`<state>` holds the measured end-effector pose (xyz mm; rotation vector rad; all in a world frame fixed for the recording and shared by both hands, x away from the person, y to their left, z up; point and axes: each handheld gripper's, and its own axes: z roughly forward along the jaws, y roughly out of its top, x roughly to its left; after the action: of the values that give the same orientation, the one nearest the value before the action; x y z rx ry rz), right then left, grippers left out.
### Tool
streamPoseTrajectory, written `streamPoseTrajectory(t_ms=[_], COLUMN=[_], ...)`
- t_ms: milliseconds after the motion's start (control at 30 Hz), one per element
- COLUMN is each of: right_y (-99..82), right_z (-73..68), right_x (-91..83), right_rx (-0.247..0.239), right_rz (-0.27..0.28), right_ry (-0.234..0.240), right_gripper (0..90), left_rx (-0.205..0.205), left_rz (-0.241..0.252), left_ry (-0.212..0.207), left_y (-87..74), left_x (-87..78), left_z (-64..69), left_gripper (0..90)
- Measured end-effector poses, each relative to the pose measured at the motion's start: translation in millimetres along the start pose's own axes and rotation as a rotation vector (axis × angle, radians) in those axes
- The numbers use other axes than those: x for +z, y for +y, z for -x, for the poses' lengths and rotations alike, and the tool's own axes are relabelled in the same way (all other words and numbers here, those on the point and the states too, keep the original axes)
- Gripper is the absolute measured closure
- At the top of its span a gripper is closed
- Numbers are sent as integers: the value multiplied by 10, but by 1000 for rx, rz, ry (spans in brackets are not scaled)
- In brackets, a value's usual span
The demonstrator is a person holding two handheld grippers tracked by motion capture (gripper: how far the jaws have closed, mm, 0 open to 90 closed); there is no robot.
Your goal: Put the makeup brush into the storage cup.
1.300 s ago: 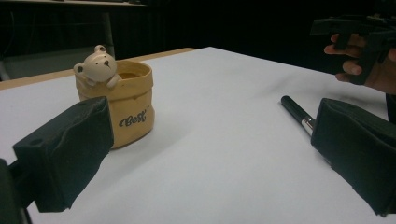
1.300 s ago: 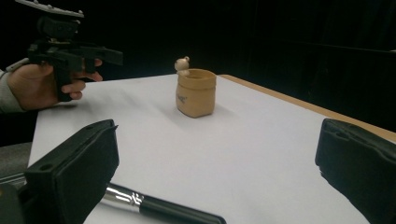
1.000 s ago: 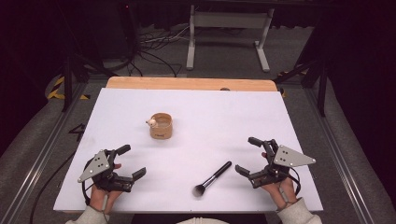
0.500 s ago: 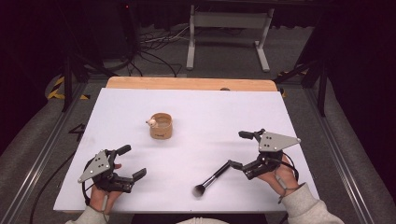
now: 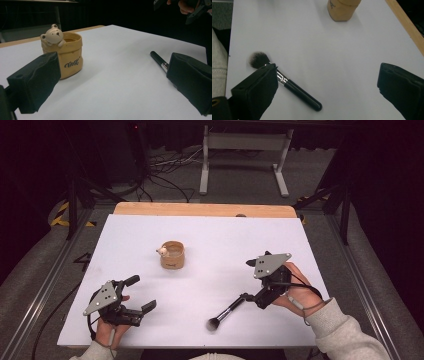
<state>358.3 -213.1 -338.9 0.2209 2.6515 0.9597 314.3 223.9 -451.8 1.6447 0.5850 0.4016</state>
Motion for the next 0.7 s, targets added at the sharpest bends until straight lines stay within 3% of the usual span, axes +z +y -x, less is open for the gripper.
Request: streamPoseTrajectory(t_ms=[67,267,333,700], right_y=[80,201,252,351], right_z=[24,35,38,117], right_x=[19,62,113,305], right_rx=[-34,-79,-118,-138], right_rz=[-58,-149,-220,-381], right_ry=[17,37,62,137], right_gripper=[43,43,40,42], left_rx=[3,9,12,13], left_rz=[-3,-3,-2,-6], left_ry=[-6,-10,-10,-14], left_y=[3,8,7,1], left_x=[4,5,7,16], left_z=[8,15,7,15], left_gripper=[0,0,0,0])
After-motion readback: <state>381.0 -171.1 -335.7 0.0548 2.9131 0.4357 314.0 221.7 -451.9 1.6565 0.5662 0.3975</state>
